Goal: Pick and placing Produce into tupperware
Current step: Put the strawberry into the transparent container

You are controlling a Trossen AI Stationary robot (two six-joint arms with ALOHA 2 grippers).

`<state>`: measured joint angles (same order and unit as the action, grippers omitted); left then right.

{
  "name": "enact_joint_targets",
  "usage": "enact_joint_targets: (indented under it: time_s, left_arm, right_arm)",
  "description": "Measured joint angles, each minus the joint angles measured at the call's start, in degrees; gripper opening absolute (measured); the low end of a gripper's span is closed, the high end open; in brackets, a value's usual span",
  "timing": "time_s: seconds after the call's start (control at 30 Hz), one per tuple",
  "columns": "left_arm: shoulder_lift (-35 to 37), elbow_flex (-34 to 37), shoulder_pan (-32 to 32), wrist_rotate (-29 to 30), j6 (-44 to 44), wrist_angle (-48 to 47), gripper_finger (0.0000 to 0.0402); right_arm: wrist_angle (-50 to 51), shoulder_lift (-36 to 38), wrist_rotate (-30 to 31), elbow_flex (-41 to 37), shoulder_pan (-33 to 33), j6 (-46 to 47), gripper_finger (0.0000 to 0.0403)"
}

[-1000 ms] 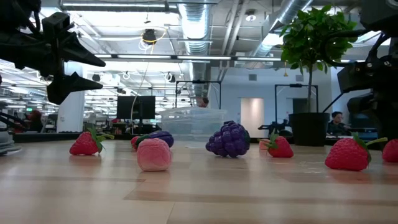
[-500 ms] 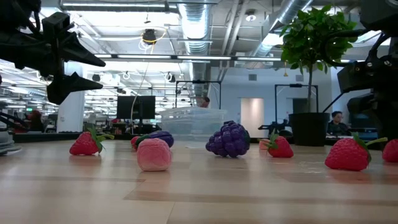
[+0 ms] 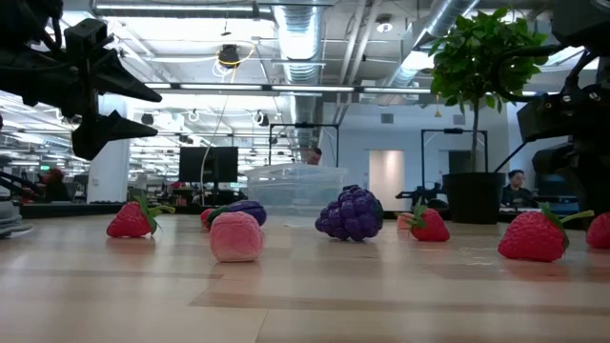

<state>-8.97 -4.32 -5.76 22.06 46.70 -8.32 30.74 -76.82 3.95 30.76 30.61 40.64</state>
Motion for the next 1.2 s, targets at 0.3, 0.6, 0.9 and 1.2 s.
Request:
enact_joint_targets:
  time_s: [0.3, 0.6, 0.9, 1.2]
  left_arm:
    - [0.0, 0.0, 0.0, 0.0, 0.0, 0.0, 0.0261]
    - [0.0, 0.0, 0.0, 0.0, 0.0, 0.0, 0.0261]
    - [0.0, 0.0, 0.0, 0.0, -0.1, 0.0, 0.0261]
    - [0.0, 0.0, 0.0, 0.0, -0.1, 0.0, 0.0261]
  right_arm:
    - [0.0, 0.0, 0.0, 0.0, 0.0, 0.0, 0.0182]
    - [0.0, 0.0, 0.1, 0.0, 0.0, 0.9, 0.0181]
    - [0.0, 0.0, -0.2, 0.3, 0.0, 0.9, 0.0171]
    - [-0.5, 0.0, -0.9, 0.7, 0.0, 1.4, 0.0179]
